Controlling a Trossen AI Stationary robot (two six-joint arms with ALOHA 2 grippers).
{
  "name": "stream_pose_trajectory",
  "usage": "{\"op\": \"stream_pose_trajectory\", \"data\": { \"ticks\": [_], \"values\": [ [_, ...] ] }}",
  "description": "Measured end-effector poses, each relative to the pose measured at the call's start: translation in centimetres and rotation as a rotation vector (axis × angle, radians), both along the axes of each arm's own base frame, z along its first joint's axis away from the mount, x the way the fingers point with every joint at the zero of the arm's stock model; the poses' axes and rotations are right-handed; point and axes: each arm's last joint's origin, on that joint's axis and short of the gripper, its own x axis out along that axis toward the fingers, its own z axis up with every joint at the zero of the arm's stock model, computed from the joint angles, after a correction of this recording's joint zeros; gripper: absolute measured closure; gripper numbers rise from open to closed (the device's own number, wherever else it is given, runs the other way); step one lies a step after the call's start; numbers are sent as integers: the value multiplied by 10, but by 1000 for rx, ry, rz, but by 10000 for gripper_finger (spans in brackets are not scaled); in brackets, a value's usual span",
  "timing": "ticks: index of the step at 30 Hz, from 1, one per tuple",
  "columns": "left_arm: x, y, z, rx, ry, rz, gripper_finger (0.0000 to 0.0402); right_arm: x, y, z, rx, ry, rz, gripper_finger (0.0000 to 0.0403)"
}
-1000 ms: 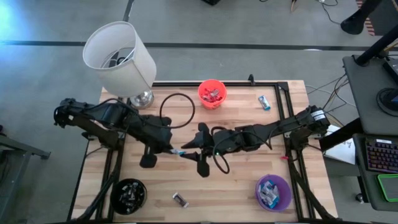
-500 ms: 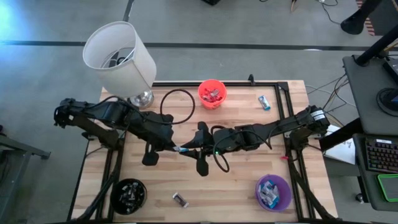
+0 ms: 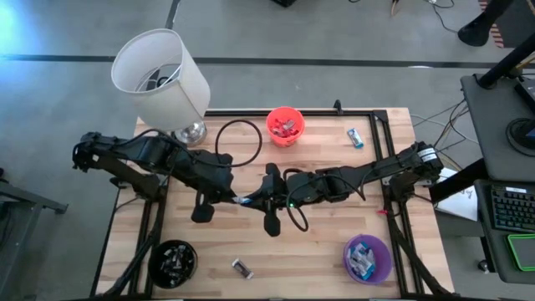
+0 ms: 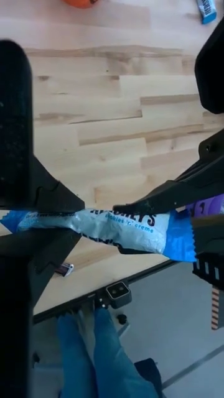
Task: Organize candy in baskets
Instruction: Put the white chocolate into the purple bucket
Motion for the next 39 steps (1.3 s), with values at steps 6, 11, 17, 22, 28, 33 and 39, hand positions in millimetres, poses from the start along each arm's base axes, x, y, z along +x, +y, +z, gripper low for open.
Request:
{"op": "stream_pose_trajectory", "data": {
  "ticks": [6, 11, 17, 22, 28, 33, 39],
  "values": [
    [0, 0, 0, -13, 9, 18, 360, 0, 0, 0, 1, 0, 0, 386],
    [0, 0, 0, -11, 9, 20, 327, 0, 0, 0, 2, 1, 1, 387],
    [-2, 1, -2, -3, 39, 20, 293, 0, 0, 0, 3, 5, 1, 387],
    [-4, 1, -4, 5, 64, 17, 279, 0, 0, -1, 2, 9, 0, 387],
    [-14, 3, -11, 32, 178, 18, 276, -10, -3, -8, 93, 155, -43, 387],
    [-20, 6, -15, 76, 243, 42, 276, -26, -4, -24, 232, 406, -141, 387],
    [-23, 8, -17, 110, 279, 63, 276, -50, 10, -40, 331, 697, -146, 387]
  ]
}}
